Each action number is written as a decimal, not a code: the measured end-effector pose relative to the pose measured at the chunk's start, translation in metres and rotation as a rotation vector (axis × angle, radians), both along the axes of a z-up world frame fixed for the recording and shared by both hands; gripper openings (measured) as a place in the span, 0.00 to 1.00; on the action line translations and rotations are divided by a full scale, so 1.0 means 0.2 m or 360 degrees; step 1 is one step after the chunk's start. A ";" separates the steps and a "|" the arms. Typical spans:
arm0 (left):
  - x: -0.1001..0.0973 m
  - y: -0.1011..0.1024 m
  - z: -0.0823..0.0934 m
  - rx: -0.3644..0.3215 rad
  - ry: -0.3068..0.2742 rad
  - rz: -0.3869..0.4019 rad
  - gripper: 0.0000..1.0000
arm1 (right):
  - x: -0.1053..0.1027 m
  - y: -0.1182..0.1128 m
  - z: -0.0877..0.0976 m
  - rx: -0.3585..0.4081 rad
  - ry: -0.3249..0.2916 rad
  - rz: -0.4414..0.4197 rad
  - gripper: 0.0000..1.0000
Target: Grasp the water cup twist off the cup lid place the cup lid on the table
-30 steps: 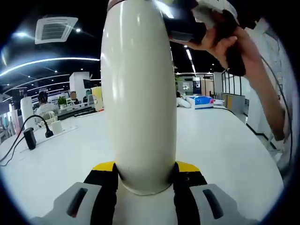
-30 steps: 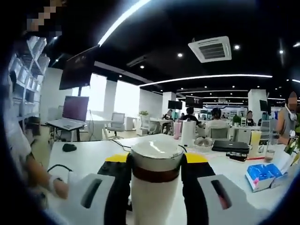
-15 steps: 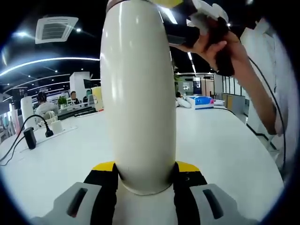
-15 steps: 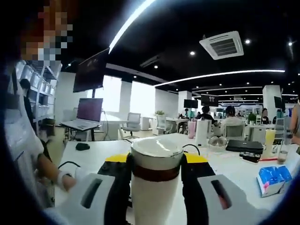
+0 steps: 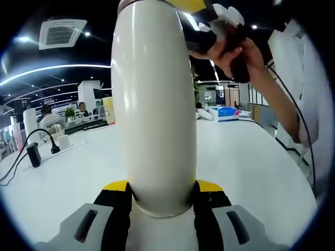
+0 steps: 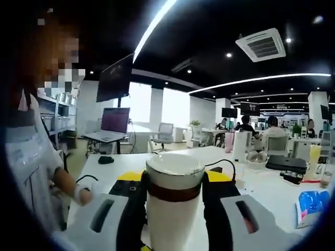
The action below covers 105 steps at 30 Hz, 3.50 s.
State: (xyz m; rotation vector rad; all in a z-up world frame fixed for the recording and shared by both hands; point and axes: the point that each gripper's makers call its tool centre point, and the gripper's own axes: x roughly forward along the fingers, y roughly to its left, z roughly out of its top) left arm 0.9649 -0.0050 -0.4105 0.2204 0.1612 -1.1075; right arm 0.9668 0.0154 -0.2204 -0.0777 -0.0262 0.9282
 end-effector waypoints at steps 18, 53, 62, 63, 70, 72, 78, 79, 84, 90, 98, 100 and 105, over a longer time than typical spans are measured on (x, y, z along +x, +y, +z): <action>-0.01 0.00 0.00 0.0001 -0.0002 0.0002 0.48 | -0.01 0.01 -0.01 -0.0022 0.0084 0.0358 0.44; -0.01 0.00 0.01 -0.0002 -0.0006 -0.0016 0.48 | -0.09 0.06 -0.08 -0.0129 0.0069 0.1002 0.45; -0.01 -0.01 0.01 0.0000 -0.0008 -0.0017 0.48 | -0.09 0.01 -0.06 -0.0107 0.0097 0.0759 0.56; -0.01 -0.01 0.01 0.0000 -0.0008 -0.0017 0.48 | -0.08 0.00 -0.04 -0.0096 0.0104 0.0702 0.59; -0.01 -0.01 0.00 0.0002 -0.0008 -0.0013 0.48 | 0.00 -0.05 -0.06 -0.0089 0.0181 0.0133 0.71; 0.00 -0.01 0.00 0.0002 -0.0008 -0.0012 0.48 | 0.00 -0.04 -0.07 -0.0088 0.0188 -0.0014 0.74; 0.00 -0.01 0.00 0.0003 -0.0010 -0.0010 0.48 | -0.03 -0.04 0.02 0.0055 0.0143 -0.0275 0.75; 0.01 0.00 0.00 0.0003 -0.0010 -0.0010 0.48 | -0.04 -0.04 0.05 0.0073 0.0079 -0.0412 0.75; 0.01 0.00 0.01 0.0003 -0.0008 -0.0007 0.48 | -0.12 0.10 0.08 0.0061 0.0000 -0.0458 0.82; 0.00 0.00 0.01 0.0003 -0.0007 -0.0009 0.48 | -0.04 0.04 0.09 0.0088 -0.0064 -0.0875 0.86; -0.01 -0.01 0.02 0.0005 -0.0010 -0.0018 0.48 | -0.01 -0.04 0.12 0.0175 -0.0185 -0.1254 0.84; -0.02 -0.01 0.02 0.0006 -0.0011 -0.0021 0.48 | -0.02 -0.04 0.12 0.0163 -0.0196 -0.1276 0.80; -0.02 -0.01 0.02 0.0003 -0.0007 -0.0017 0.48 | -0.04 -0.11 0.13 0.0260 -0.0185 -0.1389 0.66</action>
